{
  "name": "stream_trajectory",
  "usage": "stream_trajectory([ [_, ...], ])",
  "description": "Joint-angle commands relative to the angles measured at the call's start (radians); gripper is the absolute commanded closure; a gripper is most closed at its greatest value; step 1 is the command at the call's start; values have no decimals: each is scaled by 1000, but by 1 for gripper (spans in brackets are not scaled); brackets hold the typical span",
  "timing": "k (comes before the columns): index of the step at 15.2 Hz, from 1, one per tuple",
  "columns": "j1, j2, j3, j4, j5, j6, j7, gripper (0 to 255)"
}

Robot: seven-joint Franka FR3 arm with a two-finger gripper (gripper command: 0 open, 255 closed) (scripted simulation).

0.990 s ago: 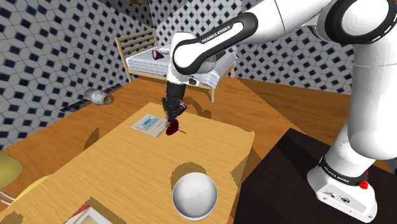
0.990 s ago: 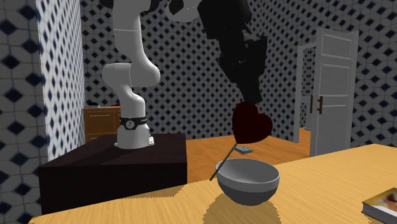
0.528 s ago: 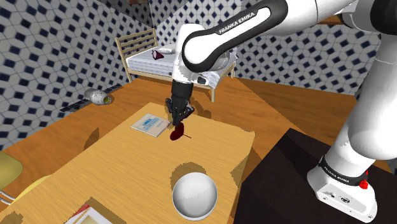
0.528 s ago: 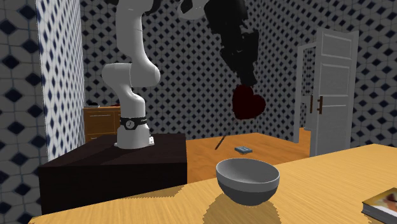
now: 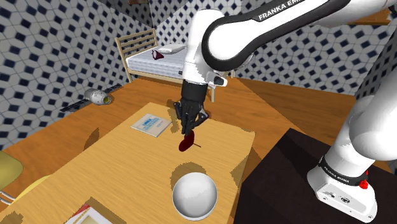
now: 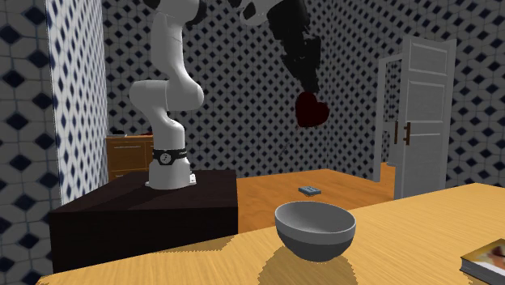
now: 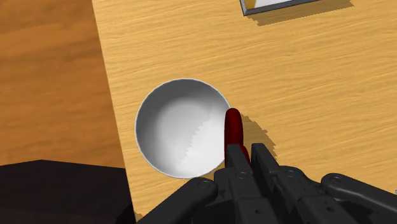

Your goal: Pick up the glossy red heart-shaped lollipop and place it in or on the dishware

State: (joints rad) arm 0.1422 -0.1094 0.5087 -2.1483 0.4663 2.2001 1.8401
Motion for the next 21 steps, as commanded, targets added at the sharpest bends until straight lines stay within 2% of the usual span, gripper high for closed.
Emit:
stream_trajectory([
  [1,16,-56,12,-31,25,-12,21,255],
  [3,35,-114,23,-60,50,-29,44,255],
  [21,50,11,59,-194,76,220,-22,255],
])
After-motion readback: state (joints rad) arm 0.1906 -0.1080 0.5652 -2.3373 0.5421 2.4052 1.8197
